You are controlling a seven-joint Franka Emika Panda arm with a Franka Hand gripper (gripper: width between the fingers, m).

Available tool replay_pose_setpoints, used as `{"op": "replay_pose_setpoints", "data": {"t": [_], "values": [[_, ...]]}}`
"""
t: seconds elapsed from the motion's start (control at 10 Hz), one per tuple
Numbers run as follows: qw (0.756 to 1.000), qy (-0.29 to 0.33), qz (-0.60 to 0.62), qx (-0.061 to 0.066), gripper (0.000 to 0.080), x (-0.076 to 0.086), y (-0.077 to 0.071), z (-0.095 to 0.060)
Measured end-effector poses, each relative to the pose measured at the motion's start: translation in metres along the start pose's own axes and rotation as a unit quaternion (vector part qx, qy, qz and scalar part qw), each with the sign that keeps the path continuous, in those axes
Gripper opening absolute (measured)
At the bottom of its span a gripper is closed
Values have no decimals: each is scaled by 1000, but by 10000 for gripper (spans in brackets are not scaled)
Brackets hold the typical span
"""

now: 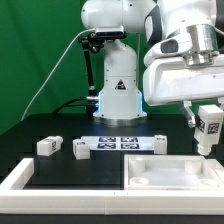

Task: Assemble one leg

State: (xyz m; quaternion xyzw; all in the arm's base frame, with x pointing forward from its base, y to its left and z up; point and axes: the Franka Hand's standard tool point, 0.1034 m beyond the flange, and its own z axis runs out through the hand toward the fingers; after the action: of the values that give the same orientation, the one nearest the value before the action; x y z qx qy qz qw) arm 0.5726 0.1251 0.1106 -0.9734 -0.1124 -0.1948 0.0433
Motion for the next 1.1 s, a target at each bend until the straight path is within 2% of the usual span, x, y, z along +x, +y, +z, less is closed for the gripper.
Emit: {"op": "replay_pose_setpoints", "data": {"t": [0.2, 0.4, 0.6, 1.1], "values": [[1000, 1, 2, 2, 290, 11, 1, 10], [1000, 3, 2, 1, 290, 14, 7, 24], [1000, 31, -3, -5, 290, 16, 16, 37], [999, 44, -2, -7, 290, 18, 17, 38]]}}
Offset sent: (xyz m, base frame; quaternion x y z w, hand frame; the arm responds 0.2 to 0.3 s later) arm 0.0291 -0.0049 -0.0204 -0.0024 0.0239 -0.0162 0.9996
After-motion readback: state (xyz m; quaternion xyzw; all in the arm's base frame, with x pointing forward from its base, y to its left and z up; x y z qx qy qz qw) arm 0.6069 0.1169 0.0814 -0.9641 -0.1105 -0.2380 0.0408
